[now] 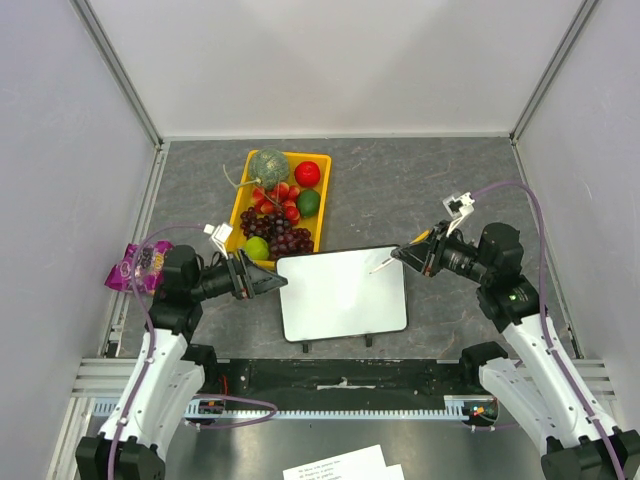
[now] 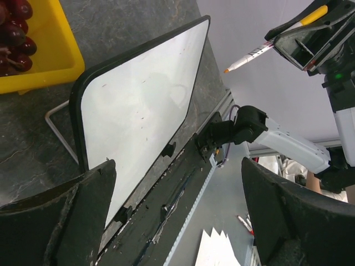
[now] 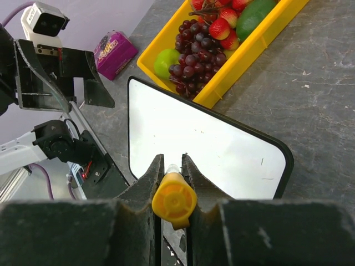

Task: Write a sentence on the whiteboard
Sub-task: Move the whiteboard to the center of the board.

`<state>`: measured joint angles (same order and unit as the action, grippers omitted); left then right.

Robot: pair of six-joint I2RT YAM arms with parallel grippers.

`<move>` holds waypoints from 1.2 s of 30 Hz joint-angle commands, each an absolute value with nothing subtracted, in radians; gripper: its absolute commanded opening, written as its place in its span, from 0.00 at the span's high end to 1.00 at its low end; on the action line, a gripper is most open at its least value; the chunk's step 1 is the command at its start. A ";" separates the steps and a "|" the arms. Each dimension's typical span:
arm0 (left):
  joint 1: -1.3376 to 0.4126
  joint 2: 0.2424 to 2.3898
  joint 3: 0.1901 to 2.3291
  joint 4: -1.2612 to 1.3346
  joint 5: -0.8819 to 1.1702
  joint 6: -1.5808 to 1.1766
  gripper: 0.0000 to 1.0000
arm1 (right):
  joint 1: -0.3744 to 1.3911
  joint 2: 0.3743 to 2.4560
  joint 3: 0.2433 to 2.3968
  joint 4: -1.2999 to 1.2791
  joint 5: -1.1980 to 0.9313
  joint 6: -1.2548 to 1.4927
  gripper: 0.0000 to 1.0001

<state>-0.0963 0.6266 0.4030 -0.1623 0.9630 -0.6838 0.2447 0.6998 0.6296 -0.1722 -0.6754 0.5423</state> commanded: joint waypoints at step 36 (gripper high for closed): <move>-0.130 0.543 0.370 -0.235 0.726 -0.721 0.05 | 0.245 0.641 0.621 -0.150 -0.721 0.571 1.00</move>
